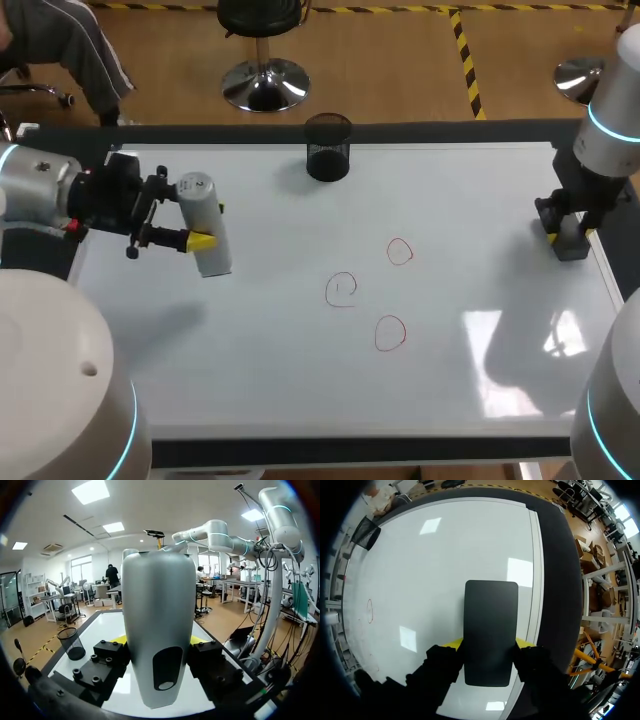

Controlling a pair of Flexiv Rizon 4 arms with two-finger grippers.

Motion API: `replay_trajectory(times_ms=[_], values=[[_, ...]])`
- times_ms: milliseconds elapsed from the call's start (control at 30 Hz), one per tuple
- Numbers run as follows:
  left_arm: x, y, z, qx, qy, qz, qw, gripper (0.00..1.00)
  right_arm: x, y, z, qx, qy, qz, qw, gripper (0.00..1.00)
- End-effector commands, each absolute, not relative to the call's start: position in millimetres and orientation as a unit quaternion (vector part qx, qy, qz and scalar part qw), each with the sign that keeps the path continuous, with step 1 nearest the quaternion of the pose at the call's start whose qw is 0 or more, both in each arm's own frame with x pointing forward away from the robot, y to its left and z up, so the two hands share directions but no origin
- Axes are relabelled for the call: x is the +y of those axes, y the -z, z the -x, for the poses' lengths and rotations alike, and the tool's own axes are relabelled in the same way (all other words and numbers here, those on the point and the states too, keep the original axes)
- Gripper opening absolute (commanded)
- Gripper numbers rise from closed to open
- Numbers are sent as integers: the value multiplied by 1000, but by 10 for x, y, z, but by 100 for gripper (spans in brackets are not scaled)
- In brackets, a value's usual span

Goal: Pick up the inspection probe, press it on each red-marked spot on the whiteboard one by one, put down the probe, pick up the eraser, and wipe off all the red marks.

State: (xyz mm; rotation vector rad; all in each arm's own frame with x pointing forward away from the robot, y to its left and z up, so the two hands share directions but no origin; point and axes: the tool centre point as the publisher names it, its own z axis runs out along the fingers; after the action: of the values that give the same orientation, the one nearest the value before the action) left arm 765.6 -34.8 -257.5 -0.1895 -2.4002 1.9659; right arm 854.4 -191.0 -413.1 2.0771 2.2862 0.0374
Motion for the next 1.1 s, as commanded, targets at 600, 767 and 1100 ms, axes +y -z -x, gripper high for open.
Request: replay_trajectory(times_ms=[600, 767, 1100], values=[[51, 2539, -7662, -780, -623, 51, 1, 0, -1917, 4129, -8547, 740, -12, -672, 26, 0], [100, 2547, -7663, -779, -625, 49, 3, 0, -1917, 4129, -8547, 740, -12, -672, 26, 0], [115, 2553, -7660, -778, -627, 49, 4, 0, -1917, 4129, -8547, 740, -12, -672, 26, 0]])
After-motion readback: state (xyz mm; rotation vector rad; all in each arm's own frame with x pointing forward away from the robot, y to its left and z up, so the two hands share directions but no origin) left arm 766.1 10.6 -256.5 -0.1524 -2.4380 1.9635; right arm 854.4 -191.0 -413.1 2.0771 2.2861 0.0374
